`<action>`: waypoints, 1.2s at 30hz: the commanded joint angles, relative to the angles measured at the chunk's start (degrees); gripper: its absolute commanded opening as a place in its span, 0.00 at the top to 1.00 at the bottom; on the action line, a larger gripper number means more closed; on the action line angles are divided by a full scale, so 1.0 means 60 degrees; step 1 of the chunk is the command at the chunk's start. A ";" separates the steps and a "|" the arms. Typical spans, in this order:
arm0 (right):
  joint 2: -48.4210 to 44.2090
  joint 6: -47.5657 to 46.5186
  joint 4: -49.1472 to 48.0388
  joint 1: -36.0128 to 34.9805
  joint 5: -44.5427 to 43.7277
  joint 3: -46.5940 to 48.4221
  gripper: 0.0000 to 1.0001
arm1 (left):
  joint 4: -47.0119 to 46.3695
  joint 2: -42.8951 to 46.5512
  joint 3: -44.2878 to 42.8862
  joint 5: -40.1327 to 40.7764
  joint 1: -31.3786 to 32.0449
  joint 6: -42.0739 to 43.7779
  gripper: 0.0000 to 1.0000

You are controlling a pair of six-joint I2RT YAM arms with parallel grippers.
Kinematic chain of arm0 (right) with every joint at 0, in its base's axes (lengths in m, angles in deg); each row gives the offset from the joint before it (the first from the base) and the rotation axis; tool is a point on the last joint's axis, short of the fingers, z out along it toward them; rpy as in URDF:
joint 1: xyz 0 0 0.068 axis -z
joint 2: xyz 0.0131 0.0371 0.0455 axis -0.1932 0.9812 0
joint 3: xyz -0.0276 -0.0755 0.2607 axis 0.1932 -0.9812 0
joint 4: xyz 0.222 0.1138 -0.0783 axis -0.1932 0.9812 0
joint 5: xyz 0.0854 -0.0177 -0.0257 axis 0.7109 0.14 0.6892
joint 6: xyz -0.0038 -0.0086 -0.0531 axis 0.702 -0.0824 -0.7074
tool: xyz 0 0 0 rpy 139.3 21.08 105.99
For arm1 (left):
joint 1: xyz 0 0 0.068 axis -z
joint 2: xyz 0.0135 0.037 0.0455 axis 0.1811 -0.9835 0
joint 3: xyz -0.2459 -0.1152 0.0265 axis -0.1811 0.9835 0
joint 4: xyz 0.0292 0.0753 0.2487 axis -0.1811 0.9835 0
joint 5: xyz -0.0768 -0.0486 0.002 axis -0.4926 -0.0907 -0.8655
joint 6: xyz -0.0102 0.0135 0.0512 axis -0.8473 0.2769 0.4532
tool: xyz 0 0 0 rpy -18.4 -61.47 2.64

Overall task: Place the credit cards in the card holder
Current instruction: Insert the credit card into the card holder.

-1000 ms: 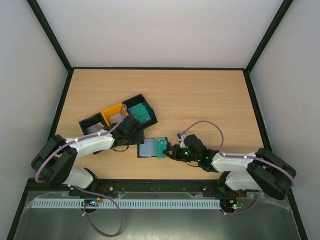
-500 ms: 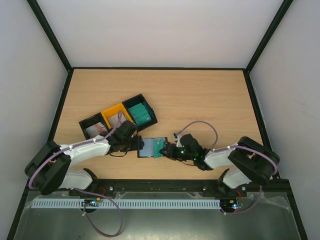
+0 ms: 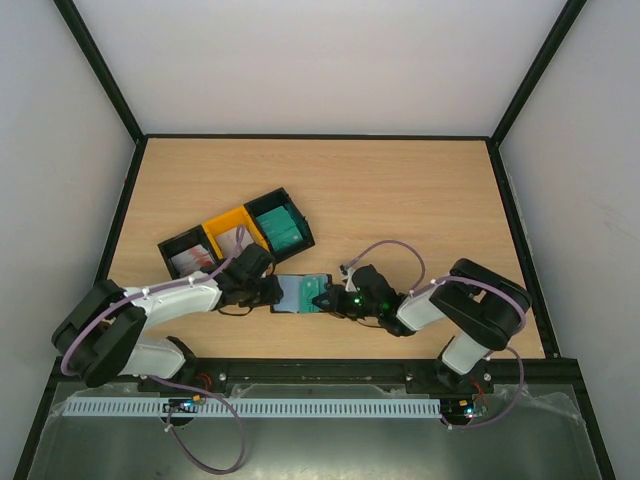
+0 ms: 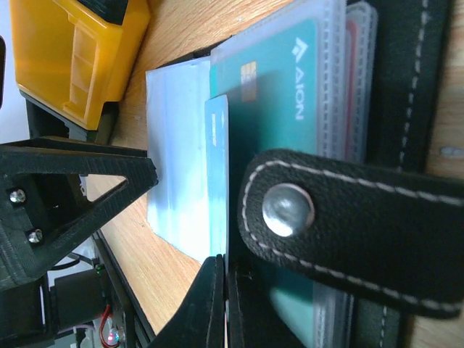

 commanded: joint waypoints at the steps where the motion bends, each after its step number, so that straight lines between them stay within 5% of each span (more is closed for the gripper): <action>1: 0.0414 0.0069 -0.0261 0.0015 0.0087 0.0140 0.98 | 0.0132 -0.0258 0.0121 -0.0210 0.0034 0.0237 0.67; 25: 0.0490 0.0193 0.0689 0.0007 -0.1224 0.0516 0.98 | 0.0112 -0.0328 0.0147 -0.0318 0.0151 0.0310 0.76; 36: 0.1415 0.0299 -0.0126 -0.0179 -0.0163 0.0875 0.98 | -0.0016 -0.0429 0.0140 -0.0414 0.0250 0.0309 0.76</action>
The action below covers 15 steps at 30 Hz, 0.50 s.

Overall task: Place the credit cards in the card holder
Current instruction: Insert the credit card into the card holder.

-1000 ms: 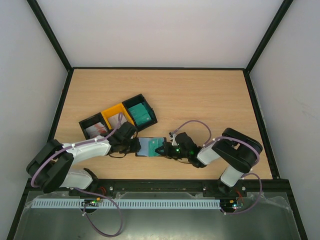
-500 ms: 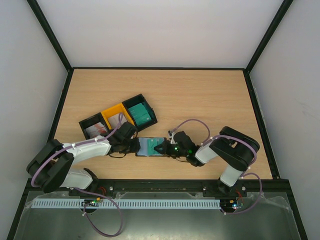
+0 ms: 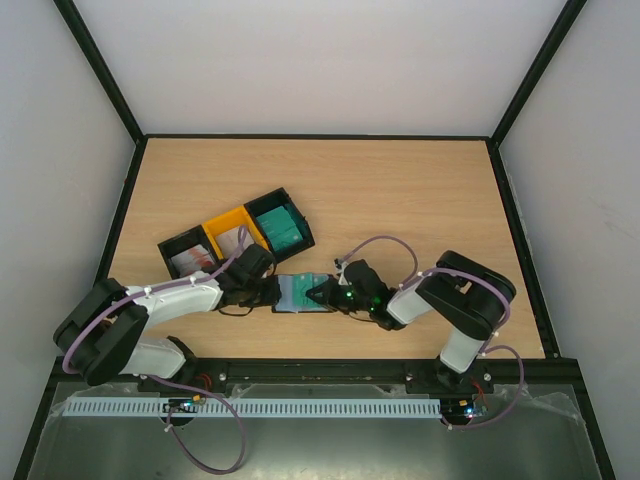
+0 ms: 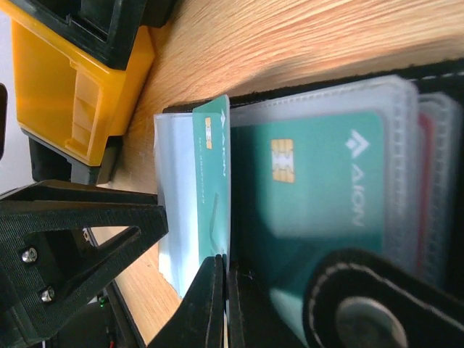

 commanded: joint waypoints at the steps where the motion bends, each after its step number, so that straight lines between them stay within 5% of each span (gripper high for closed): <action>1: 0.0609 0.0078 0.0028 -0.0203 0.0260 0.0183 0.98 | 0.0040 -0.0278 0.0146 -0.0459 0.0195 0.0014 0.76; 15: 0.1030 0.0208 -0.0148 -0.0398 0.0300 0.0501 0.98 | 0.0176 0.0213 0.0002 -0.0491 0.0225 -0.0001 0.63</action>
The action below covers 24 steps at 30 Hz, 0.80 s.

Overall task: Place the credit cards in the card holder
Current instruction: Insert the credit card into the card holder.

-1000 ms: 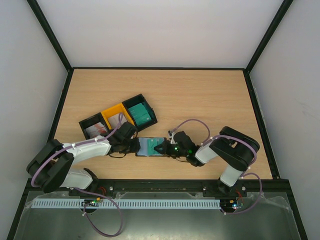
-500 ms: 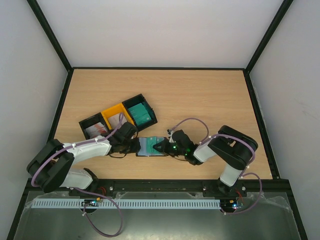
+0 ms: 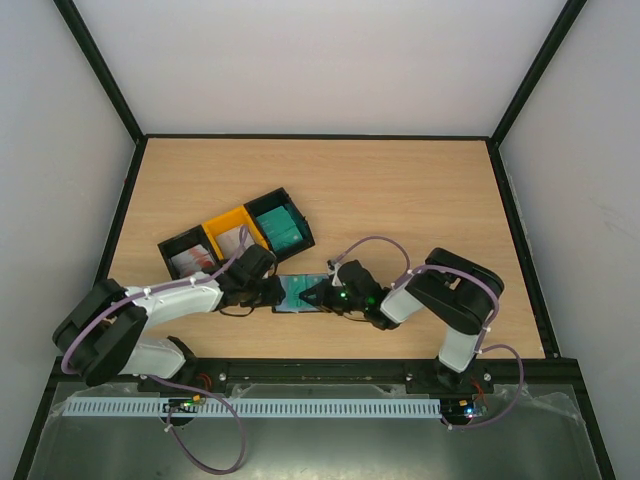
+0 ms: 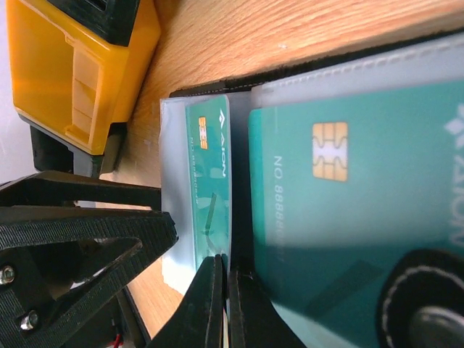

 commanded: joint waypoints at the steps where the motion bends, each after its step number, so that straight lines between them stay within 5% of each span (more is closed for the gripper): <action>1: 0.0368 0.0054 0.0267 -0.0158 0.0029 0.0111 0.98 | 0.0306 0.0199 0.0004 -0.0387 0.0126 0.0012 0.63; 8: 0.0646 0.0002 0.0354 -0.0383 0.0140 0.0456 0.98 | 0.0820 0.0446 -0.0153 -0.0097 0.0126 0.0075 0.49; 24: 0.1370 0.0202 -0.0199 -0.0580 0.0688 0.0864 0.98 | 0.0307 0.0455 0.0162 -0.0454 0.0125 0.0071 0.60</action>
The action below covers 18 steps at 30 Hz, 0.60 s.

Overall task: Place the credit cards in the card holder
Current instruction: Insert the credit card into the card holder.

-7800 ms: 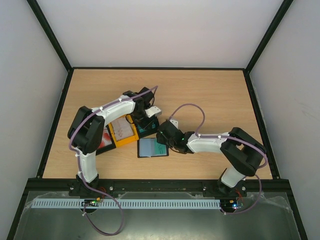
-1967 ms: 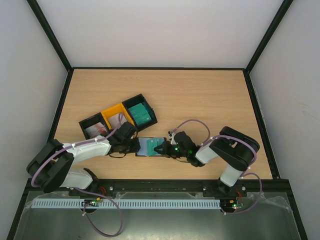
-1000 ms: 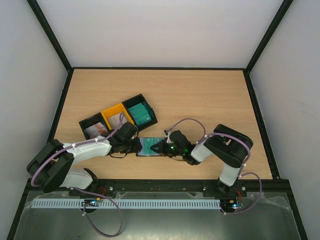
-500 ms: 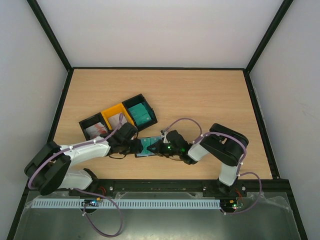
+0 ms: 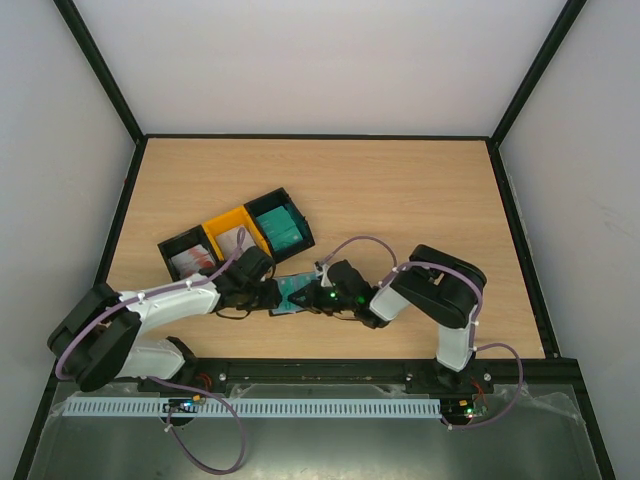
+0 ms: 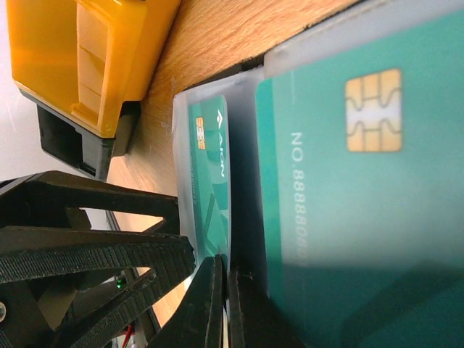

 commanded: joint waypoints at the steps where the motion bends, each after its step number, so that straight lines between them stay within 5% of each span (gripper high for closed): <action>1: 0.0484 0.0032 0.0194 -0.0198 0.0298 0.0119 0.98 | -0.0396 0.0111 0.0152 -0.0472 0.0061 0.0027 0.60; 18: -0.0239 -0.0402 0.0962 -0.0196 0.0078 0.0186 0.91 | 0.0414 0.1895 0.0109 0.1006 0.0046 -0.0785 0.37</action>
